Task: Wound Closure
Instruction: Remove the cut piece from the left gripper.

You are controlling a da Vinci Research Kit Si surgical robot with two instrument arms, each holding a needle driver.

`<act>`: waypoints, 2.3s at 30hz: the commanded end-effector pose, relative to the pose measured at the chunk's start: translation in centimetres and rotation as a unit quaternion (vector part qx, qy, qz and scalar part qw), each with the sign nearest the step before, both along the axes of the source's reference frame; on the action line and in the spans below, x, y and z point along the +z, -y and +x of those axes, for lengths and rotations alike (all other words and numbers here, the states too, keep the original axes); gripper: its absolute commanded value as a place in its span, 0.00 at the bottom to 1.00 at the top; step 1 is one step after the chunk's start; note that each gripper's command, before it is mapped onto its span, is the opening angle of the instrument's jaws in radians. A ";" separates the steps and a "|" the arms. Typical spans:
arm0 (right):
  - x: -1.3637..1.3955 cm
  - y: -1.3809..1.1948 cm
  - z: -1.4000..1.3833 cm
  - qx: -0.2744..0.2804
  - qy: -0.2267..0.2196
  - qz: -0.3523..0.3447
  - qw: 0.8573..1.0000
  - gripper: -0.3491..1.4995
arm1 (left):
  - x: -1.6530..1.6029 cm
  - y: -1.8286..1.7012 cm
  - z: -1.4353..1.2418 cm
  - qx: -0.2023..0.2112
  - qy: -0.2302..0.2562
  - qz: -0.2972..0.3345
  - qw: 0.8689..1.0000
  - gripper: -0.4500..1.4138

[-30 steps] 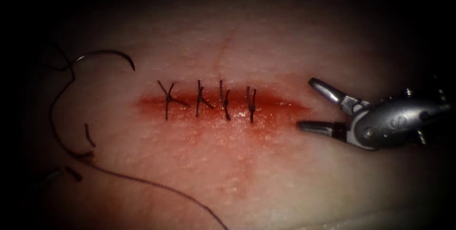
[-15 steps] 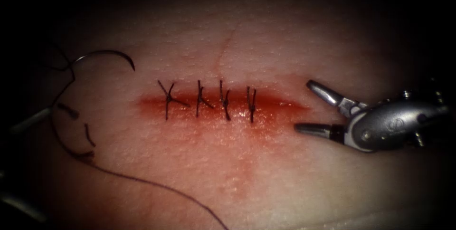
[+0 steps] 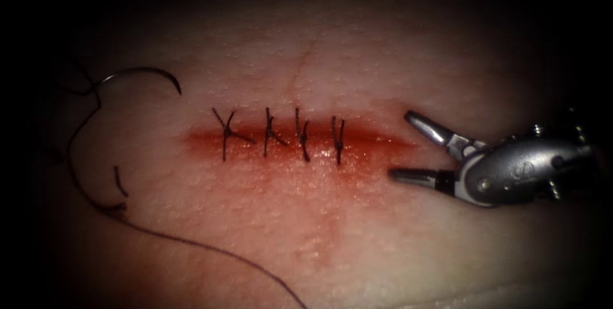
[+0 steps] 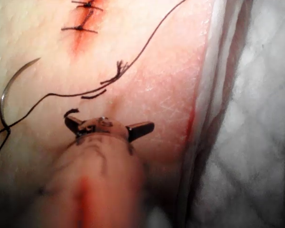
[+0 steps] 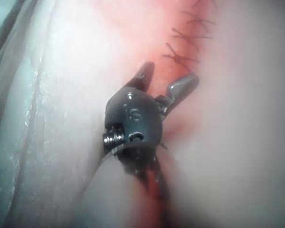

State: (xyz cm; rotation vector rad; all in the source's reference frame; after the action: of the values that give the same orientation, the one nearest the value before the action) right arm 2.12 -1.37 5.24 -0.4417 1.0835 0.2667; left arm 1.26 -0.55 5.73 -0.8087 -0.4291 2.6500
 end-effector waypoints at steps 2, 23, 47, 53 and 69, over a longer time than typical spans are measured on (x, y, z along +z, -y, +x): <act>0.05 0.01 0.07 -0.001 -0.002 0.000 1.000 0.90 | 0.18 0.13 -0.13 0.027 -0.006 0.029 0.999 0.79; 0.06 0.02 0.06 0.000 -0.003 0.001 1.000 0.88 | 0.02 0.69 -0.03 0.208 -0.080 0.141 0.965 0.76; 0.10 0.06 0.12 0.001 -0.010 0.009 1.000 0.89 | -0.43 0.07 -1.42 0.105 0.196 0.154 0.963 0.78; 0.10 0.06 0.13 0.002 -0.010 0.009 1.000 0.89 | -0.72 -0.17 -1.41 0.065 0.230 0.138 0.961 0.82; 0.09 0.08 0.13 0.001 -0.010 0.008 1.000 0.89 | -0.26 -0.68 -1.81 0.017 0.216 0.089 0.972 0.82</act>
State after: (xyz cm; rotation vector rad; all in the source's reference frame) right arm 2.19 -1.44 5.28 -0.4267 1.0977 0.2839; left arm -0.56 0.07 5.47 -1.3352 -0.7967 2.4018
